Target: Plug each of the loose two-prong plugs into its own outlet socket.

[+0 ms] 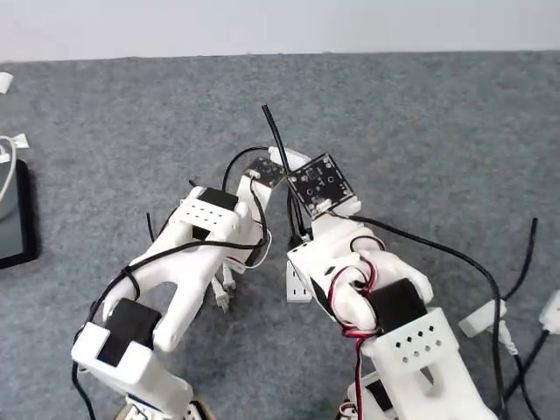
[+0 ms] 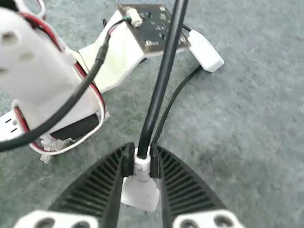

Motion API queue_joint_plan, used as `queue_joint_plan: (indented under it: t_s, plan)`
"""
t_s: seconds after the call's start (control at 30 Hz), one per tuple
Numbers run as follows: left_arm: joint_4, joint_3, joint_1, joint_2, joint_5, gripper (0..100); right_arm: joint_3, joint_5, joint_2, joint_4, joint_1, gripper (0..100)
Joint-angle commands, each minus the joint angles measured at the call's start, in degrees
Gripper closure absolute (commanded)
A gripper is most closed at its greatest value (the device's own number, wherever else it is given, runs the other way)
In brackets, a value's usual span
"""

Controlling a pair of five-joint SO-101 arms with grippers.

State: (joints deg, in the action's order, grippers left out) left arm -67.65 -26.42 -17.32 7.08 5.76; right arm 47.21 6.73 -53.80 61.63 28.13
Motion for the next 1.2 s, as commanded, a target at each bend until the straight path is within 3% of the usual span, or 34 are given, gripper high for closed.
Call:
queue_joint_plan:
  t_s: [0.0, 0.4, 0.83, 0.97, 1.17]
  plan:
    - [-0.18, -0.31, -1.05, -5.8, 5.19, 99, -0.44, 0.62, -1.36, 0.4, 1.98, 99.1]
    - [8.97, -17.89, -5.71, -25.49, 13.01, 99, -0.18, 0.26, -1.89, 1.89, 3.12, 99.1]
    - [9.05, -20.09, -6.95, -27.08, 17.32, 99, -0.26, 0.53, -1.89, 2.51, 3.3, 99.0]
    - [9.93, -19.91, -6.07, -27.08, 16.62, 99, -0.26, -1.58, -1.98, 2.15, 1.89, 99.0]
    - [16.62, -19.56, -0.88, -27.08, 2.29, 99, 0.18, -7.74, -1.71, -0.84, -1.19, 99.0]
